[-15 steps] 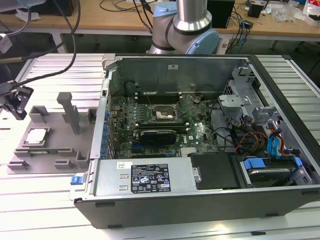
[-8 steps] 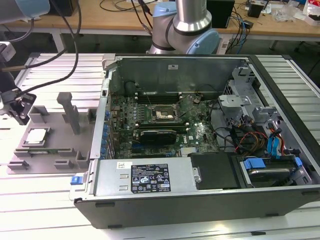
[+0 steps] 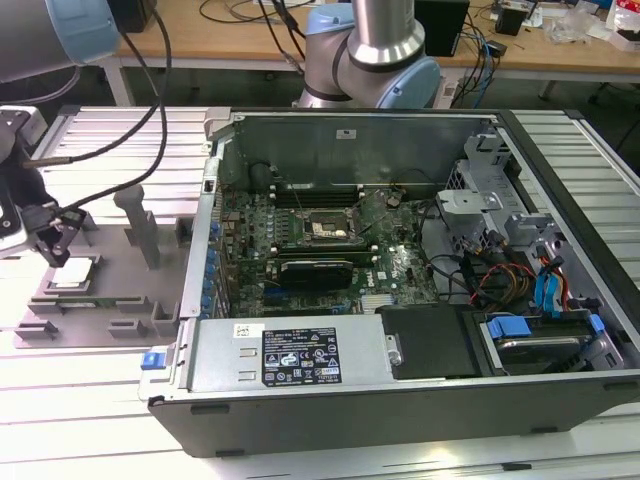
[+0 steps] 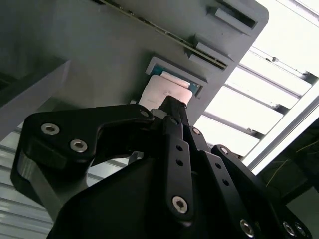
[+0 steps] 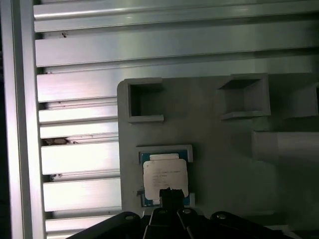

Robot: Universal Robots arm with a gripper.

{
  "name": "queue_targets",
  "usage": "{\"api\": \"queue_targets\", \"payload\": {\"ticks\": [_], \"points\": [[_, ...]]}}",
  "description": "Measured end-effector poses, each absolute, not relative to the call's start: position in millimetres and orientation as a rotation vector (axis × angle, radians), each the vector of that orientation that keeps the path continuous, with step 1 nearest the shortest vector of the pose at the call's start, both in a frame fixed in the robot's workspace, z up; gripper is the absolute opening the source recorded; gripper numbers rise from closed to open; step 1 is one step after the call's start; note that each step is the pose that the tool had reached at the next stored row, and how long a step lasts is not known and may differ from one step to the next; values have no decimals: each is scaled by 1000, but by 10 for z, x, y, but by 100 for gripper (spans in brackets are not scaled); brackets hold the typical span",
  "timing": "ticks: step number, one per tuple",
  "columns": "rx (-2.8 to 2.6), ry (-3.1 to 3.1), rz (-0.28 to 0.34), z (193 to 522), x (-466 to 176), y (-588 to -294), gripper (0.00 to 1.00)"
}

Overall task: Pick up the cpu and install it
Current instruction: 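Pick up the cpu and move it towards the insertion slot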

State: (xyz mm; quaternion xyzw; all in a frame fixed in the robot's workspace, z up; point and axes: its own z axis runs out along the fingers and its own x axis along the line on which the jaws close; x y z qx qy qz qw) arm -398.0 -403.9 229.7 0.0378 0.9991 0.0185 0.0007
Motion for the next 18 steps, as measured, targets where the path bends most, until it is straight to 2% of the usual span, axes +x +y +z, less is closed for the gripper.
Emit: {"api": "queue_targets", "payload": {"ticks": [18], "points": [[48,3138,58,2134,-3967,-4019,11]]}}
